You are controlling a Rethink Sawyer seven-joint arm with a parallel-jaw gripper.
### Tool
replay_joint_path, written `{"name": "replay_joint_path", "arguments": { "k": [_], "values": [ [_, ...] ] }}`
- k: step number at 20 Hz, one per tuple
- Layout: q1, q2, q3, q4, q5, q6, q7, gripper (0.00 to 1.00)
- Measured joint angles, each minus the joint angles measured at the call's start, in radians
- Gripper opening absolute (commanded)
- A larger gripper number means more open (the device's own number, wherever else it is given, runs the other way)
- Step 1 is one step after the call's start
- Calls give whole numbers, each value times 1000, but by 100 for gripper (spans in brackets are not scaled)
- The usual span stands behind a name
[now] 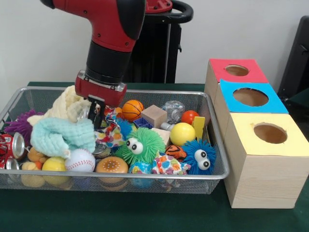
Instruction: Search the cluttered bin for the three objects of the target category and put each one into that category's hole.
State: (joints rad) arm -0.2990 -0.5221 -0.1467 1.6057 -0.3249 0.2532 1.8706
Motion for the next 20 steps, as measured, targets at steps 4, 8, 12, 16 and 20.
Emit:
{"name": "replay_joint_path", "arguments": {
  "k": [4,8,12,16,20],
  "values": [
    [-24,-11,21,-5,-5,8,0,0],
    [-30,-14,36,-6,-5,21,0,0],
    [-28,-14,46,-6,-5,27,0,0],
    [-23,-15,49,-6,-5,27,0,100],
    [-20,-15,52,-6,-5,27,0,100]
  ]
}}
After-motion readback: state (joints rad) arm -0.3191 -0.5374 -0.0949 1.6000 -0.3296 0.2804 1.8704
